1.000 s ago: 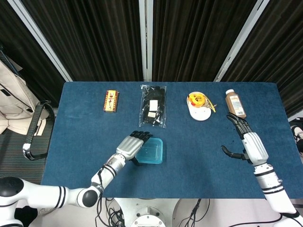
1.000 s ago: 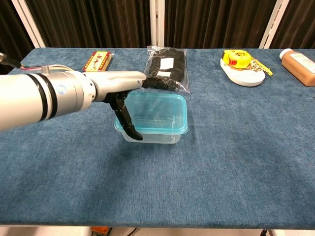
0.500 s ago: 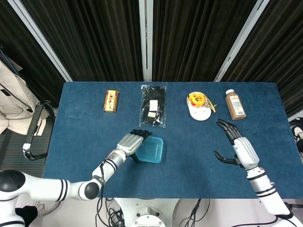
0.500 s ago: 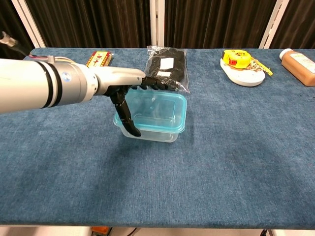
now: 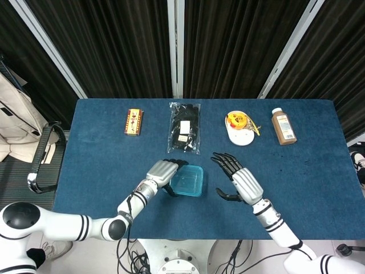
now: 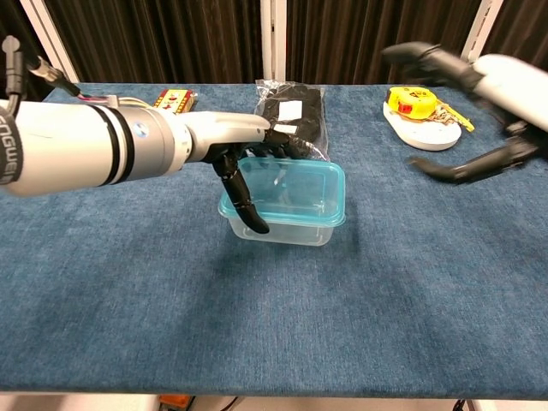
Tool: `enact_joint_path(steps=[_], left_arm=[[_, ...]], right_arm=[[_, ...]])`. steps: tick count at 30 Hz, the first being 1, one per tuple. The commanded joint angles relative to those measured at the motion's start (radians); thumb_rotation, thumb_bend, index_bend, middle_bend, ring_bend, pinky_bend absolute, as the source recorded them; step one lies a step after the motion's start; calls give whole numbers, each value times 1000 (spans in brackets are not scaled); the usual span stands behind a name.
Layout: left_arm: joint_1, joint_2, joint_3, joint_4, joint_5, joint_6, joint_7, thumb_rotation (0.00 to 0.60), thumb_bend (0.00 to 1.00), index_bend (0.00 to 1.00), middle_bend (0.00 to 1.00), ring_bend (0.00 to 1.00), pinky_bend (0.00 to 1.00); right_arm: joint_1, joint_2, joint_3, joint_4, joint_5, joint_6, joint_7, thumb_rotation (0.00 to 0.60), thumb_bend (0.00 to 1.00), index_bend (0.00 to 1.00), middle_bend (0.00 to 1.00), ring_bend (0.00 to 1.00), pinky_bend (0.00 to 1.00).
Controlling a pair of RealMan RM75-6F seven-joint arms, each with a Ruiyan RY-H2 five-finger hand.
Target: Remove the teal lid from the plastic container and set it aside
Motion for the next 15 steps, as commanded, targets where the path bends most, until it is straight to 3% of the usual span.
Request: enact_joint_path(steps=[1,6,15], left_arm=[[-4,-5,3,6,4,4,-9,600,0,253,251,203,215],[-10,-13,9,16,2,12,-19,600,0,253,251,203,215],[-18,-25,20,27,5,29,-23,600,0,252,248,202,215]], right_arm=[[27,-60,2,44,-7,-19,-64,600,159,0,0,0,0],[31,-104,-6,65,-7,-18,-156,600,60,0,0,0,0],[36,-157,-14,98,5,-17,-242,600,53,0,0,0,0]])
